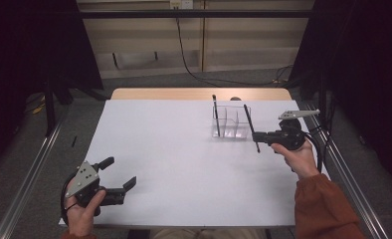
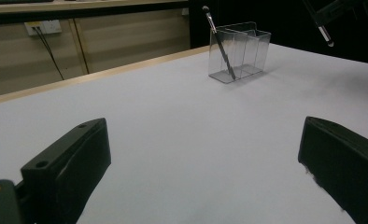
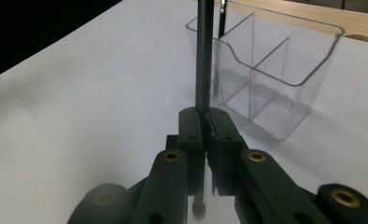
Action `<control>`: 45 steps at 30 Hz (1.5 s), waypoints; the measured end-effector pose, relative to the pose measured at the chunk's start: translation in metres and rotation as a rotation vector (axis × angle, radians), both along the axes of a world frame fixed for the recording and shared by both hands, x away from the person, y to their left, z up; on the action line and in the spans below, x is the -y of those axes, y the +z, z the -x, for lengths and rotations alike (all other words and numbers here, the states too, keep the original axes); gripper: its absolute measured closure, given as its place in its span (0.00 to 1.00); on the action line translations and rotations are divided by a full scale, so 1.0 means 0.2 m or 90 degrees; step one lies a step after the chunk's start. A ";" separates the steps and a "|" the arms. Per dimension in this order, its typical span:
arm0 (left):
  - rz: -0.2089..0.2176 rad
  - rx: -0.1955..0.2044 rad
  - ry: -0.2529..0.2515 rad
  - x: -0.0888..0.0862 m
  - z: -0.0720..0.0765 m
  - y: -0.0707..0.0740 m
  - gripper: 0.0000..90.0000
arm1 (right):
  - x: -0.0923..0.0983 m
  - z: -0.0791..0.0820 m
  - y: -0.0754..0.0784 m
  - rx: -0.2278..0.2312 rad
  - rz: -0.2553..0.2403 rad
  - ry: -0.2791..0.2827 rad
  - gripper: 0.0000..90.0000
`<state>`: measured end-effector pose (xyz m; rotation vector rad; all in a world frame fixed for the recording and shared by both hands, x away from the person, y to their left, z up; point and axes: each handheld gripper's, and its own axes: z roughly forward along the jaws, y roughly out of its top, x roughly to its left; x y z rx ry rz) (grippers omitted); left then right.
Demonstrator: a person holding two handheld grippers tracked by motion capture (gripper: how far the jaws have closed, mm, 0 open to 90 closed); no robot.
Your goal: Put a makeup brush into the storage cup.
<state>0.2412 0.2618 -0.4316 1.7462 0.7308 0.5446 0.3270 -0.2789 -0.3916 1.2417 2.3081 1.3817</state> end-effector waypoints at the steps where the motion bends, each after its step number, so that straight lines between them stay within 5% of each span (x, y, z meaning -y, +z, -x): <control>1: 0.003 0.000 0.002 0.00 0.00 0.00 0.03 | -0.01 0.00 0.00 0.000 0.000 0.006 0.94; 25: 0.004 -0.008 -0.041 0.05 0.02 0.03 0.03 | -0.31 0.11 0.00 -0.009 0.060 0.153 0.94; 32: 0.001 -0.010 -0.031 0.06 0.01 0.04 0.03 | -0.43 0.12 0.00 -0.016 0.080 0.205 0.94; 45: 0.003 -0.021 -0.051 0.12 -0.02 0.07 0.04 | -0.54 0.11 -0.01 -0.033 0.124 0.257 0.94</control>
